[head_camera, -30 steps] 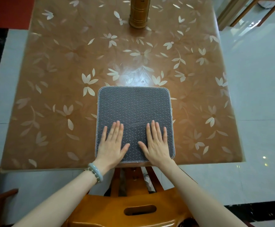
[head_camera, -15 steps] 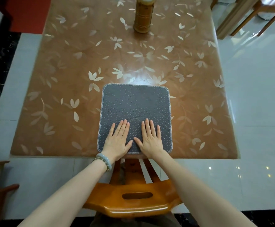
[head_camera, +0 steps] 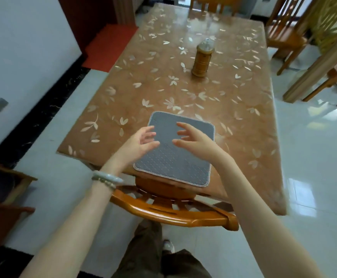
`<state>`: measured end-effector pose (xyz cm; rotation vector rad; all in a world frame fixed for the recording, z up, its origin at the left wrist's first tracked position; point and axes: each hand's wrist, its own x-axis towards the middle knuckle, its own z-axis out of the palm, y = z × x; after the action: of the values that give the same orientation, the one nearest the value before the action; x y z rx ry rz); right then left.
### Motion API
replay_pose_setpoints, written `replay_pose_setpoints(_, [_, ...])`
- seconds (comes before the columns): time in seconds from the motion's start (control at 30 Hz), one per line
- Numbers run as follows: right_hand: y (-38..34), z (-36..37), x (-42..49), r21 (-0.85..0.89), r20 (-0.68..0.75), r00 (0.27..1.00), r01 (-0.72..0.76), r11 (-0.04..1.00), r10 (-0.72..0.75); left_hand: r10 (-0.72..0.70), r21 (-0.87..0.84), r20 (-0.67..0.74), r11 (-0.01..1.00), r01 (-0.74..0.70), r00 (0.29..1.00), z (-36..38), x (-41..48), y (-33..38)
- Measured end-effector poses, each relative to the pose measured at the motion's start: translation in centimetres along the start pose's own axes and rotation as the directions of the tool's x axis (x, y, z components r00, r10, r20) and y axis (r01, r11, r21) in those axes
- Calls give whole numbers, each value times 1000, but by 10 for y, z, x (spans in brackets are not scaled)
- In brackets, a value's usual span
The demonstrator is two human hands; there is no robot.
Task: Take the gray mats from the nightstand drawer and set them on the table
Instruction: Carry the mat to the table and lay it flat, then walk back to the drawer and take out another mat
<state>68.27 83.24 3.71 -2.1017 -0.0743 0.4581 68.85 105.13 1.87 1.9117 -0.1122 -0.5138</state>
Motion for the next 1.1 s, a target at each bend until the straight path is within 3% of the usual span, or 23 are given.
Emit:
replay_pose_setpoints(0.17, [-47,43,-27,203,14,953,293,934,-302,99,-155,-321,976,-156,942,-29,-98,-2])
replay_pose_setpoints(0.4, [-107,123,-19,306,165,869,405,862,-467,90,-134,-607,968,-213,790,-75,-196,-37])
replay_pose_setpoints(0.53, [-146,169,-5,337,278,812,418,843,-514,81,-108,-684,972,-210,725,-109,-234,-59])
replay_pose_setpoints(0.73, [-202,243,23,307,378,769,421,853,-515,45,-99,-731,980,-170,681,-178,-260,-103])
replay_pose_setpoints(1.1, [-292,388,101,281,328,815,399,873,-478,1,-146,-748,975,-166,664,-347,-281,-188])
